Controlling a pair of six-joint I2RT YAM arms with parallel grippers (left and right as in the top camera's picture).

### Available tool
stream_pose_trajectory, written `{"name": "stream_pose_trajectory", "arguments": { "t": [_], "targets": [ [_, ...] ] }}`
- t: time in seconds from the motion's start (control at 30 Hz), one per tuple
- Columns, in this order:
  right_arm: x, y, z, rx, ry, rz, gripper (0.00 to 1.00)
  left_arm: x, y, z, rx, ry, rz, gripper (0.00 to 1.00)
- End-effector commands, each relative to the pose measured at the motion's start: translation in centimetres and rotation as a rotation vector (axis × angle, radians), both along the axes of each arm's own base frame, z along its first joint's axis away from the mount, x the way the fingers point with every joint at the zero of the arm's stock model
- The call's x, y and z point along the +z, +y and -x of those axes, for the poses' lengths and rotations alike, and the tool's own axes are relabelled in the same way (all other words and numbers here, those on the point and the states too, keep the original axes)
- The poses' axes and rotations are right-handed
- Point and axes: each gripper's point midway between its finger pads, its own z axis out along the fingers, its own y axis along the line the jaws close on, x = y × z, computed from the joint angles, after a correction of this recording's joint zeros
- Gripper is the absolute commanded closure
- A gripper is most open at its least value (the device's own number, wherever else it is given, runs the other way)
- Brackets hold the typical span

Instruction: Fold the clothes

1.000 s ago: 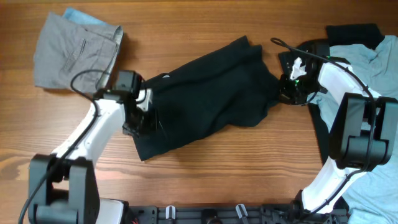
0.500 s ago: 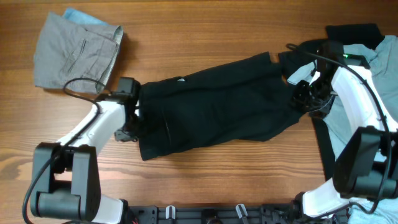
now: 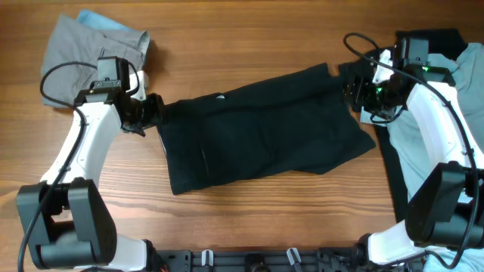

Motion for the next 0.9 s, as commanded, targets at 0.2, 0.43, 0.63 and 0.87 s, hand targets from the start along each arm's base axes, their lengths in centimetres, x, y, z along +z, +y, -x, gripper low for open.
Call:
{"name": "stream_pose_trajectory", "arguments": {
  "t": [0.2,0.43,0.63,0.87],
  "targets": [
    [-2.5,1.5,-4.6,-0.011,-0.080,-0.073,0.24,-3.7,-3.4,0.2,-0.189,0.055,0.043,0.77],
    [-6.5,3.1,-7.3,0.057,-0.119,-0.102,0.33,-7.7,-0.8,0.6,-0.100,0.164,-0.071,0.96],
    [-6.3,5.6,-8.6,0.126,-0.186,-0.185,0.89,-7.8,-0.5,0.5,-0.089,0.167,-0.070,0.96],
    [-0.7,6.2,-11.3,0.136,-0.382,-0.263,0.96,-7.8,0.3,0.0,-0.064,0.151,-0.090,0.96]
  ]
}}
